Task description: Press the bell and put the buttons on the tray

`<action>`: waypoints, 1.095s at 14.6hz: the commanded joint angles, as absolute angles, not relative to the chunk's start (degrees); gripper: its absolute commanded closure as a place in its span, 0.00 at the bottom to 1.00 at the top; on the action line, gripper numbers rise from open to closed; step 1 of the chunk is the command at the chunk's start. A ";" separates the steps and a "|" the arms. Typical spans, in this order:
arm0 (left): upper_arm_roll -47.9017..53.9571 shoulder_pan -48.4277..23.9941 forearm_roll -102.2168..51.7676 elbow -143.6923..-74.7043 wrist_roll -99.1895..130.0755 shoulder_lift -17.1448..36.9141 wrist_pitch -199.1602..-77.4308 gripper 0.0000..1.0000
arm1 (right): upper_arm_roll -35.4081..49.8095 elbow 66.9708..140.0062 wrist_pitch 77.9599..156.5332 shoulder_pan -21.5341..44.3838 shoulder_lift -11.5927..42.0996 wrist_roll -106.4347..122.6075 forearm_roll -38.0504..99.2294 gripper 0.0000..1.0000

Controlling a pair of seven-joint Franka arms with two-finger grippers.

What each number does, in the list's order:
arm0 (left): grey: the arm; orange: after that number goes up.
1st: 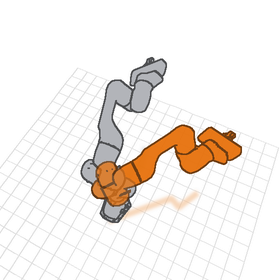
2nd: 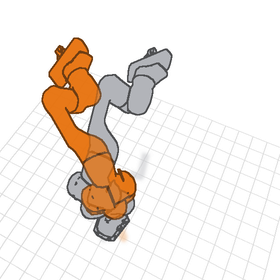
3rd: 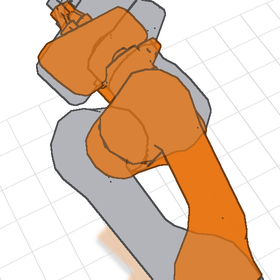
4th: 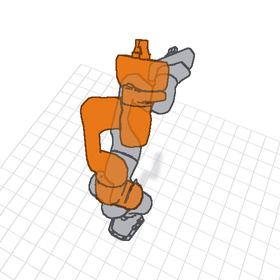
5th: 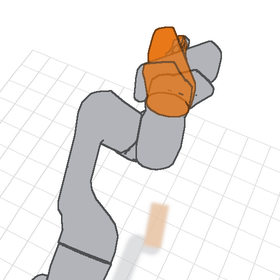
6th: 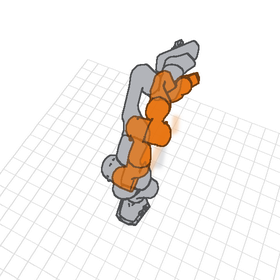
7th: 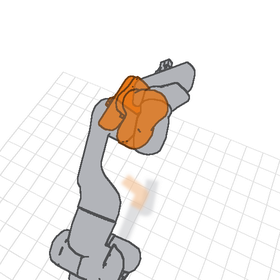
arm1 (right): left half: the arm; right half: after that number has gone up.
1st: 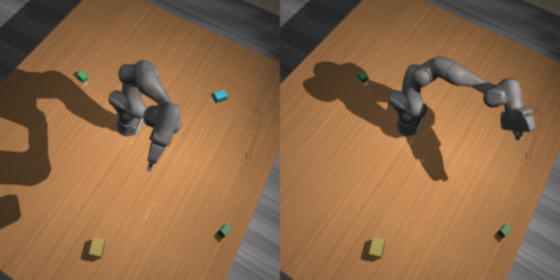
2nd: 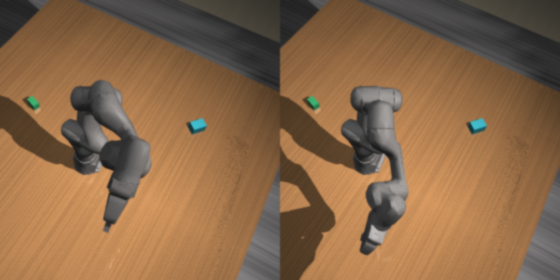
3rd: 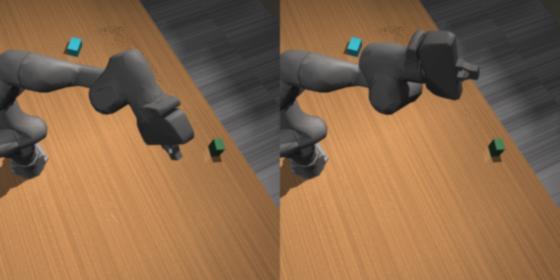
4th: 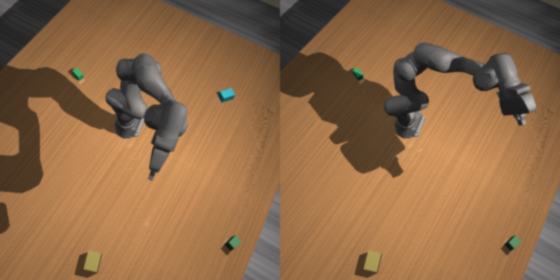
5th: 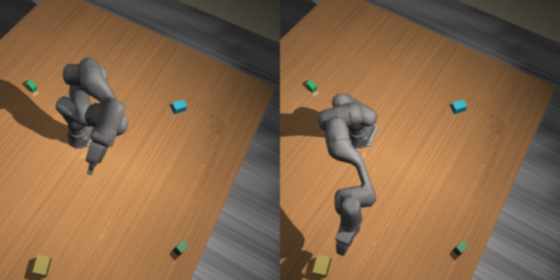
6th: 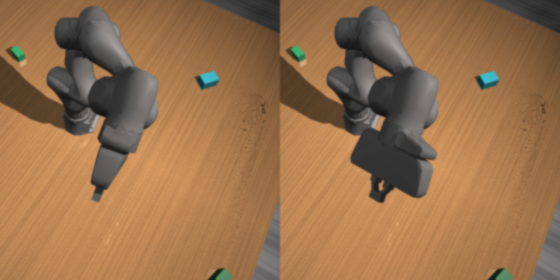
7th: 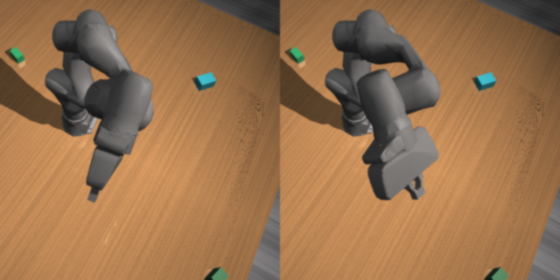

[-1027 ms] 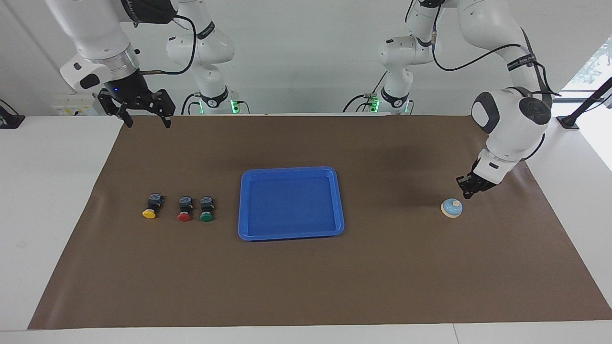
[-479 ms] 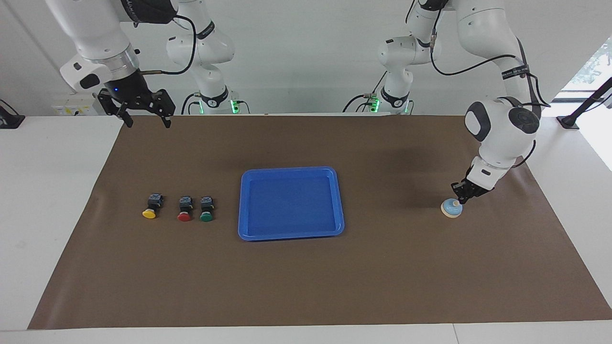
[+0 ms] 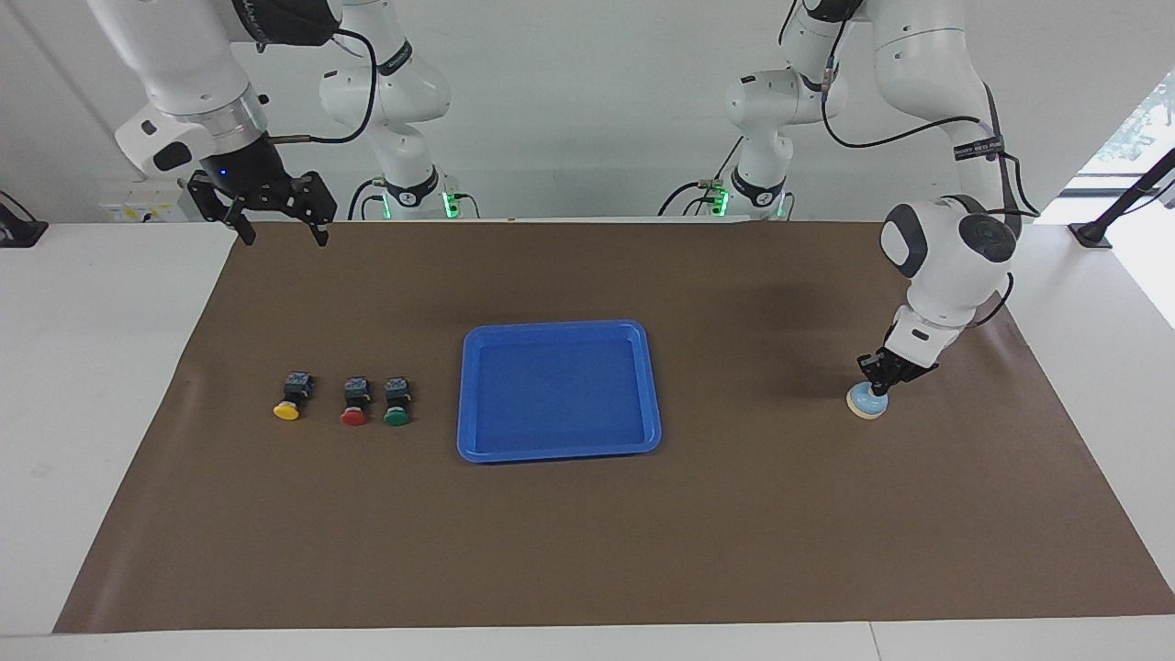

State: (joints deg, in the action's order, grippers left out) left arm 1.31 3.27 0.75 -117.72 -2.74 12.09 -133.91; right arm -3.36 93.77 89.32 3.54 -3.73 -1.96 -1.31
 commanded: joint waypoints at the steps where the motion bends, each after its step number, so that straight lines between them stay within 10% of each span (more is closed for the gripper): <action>1: 1.05 3.60 0.17 -105.79 -3.69 12.92 -118.73 1.00 | -3.08 93.08 88.24 2.90 -3.43 -0.44 -0.88 0.00; 2: 1.05 3.60 0.26 -100.95 -3.69 12.83 -112.74 1.00 | -3.08 93.08 88.24 2.81 -3.43 -0.44 -0.88 0.00; 5: 1.14 3.34 0.35 -91.86 -2.73 8.74 -99.53 0.00 | -3.08 93.08 88.24 2.90 -3.43 -0.44 -0.88 0.00; 16: 0.88 3.95 -0.09 -89.82 -3.16 -2.11 -81.91 0.00 | -3.08 93.08 88.24 2.90 -3.43 -0.44 -0.88 0.00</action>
State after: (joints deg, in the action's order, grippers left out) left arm 0.96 3.38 0.74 -89.64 -2.68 -1.63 -83.46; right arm -3.36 93.77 89.32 3.54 -3.73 -1.96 -1.31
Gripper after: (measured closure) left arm 0.000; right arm 0.000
